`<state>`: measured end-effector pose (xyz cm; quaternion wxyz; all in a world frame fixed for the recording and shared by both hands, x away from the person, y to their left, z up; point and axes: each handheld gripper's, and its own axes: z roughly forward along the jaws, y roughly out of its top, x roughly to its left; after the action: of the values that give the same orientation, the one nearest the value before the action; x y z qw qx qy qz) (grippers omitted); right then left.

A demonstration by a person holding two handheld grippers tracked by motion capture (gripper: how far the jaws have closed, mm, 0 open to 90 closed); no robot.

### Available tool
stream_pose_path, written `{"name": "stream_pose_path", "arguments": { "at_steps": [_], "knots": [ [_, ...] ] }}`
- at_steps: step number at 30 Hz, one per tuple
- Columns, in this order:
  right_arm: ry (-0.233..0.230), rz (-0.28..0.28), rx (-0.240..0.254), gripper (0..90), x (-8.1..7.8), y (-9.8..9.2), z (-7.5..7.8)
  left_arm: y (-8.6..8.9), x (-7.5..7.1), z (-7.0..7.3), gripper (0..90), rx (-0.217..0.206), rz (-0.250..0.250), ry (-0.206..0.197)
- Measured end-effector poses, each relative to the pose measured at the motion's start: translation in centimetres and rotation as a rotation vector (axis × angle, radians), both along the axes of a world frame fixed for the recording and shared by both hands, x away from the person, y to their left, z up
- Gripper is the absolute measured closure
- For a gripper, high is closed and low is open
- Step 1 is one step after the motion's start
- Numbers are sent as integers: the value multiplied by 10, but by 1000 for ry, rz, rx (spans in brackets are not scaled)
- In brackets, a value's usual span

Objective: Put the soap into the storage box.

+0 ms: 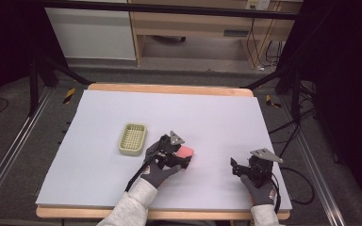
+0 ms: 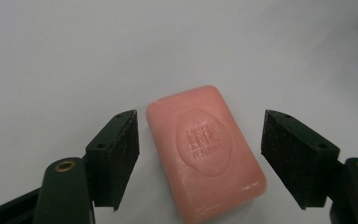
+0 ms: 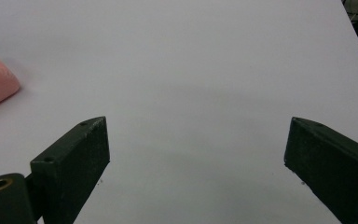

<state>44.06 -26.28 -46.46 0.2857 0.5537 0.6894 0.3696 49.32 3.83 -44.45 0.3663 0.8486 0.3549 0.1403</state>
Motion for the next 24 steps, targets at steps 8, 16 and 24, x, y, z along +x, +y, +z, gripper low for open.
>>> {"name": "stream_pose_path", "arguments": {
  "at_steps": [8, 16, 24],
  "knots": [
    [1, 0, -3, 70, 0, 0, 0, -4, 2, -6, 257, 15, 5, 13],
    [3, -2, -5, 70, 1, 0, -1, -9, 6, -10, 252, 26, 11, 27],
    [5, 1, -3, 70, 1, 0, -1, -13, 7, -15, 250, 35, 13, 40]
  ]
}}
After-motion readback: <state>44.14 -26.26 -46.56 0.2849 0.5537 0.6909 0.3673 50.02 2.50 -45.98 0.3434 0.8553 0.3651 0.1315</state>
